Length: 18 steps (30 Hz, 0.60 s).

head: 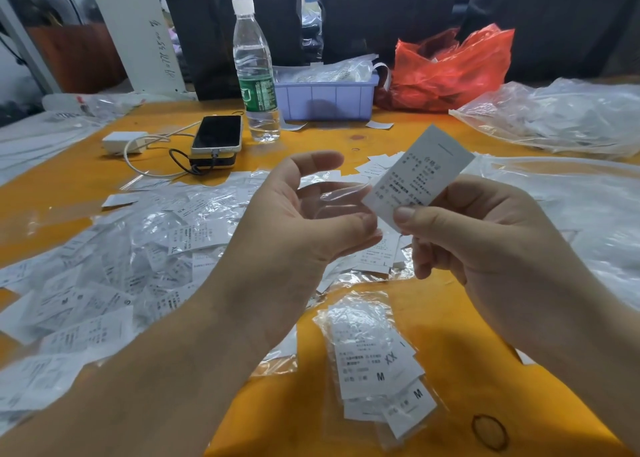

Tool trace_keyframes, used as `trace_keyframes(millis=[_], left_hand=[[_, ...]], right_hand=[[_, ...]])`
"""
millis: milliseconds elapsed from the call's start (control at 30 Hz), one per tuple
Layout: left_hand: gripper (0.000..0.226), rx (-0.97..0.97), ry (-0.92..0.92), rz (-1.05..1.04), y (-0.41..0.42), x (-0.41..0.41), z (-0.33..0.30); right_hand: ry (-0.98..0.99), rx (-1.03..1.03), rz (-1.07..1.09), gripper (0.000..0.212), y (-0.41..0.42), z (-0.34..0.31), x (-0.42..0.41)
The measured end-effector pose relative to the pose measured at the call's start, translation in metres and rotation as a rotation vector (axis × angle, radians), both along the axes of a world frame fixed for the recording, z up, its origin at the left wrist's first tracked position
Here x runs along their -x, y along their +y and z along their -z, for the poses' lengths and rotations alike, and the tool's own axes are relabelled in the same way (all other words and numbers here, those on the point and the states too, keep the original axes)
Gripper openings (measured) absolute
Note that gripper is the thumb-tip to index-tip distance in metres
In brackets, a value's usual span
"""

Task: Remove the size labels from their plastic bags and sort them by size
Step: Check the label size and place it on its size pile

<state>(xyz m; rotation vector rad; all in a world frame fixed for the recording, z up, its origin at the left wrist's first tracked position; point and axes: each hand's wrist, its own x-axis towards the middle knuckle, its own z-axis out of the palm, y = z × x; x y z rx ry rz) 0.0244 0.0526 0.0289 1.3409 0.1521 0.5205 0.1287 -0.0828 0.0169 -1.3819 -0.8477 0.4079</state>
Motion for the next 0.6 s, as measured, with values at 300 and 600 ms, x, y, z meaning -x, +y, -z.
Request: trace_keyframes(millis=[300,600], left_hand=[[0.052,-0.042,0.058,0.029,0.0018,0.001,0.0012],[0.047,0.017,0.087,0.014,0.0034,0.0027,-0.0019]], right_hand=[[-0.018,0.051,-0.047,0.025,-0.0009,0.0,0.0],[0.075,-0.039,-0.051,0.015,-0.0017,-0.0045,-0.0041]])
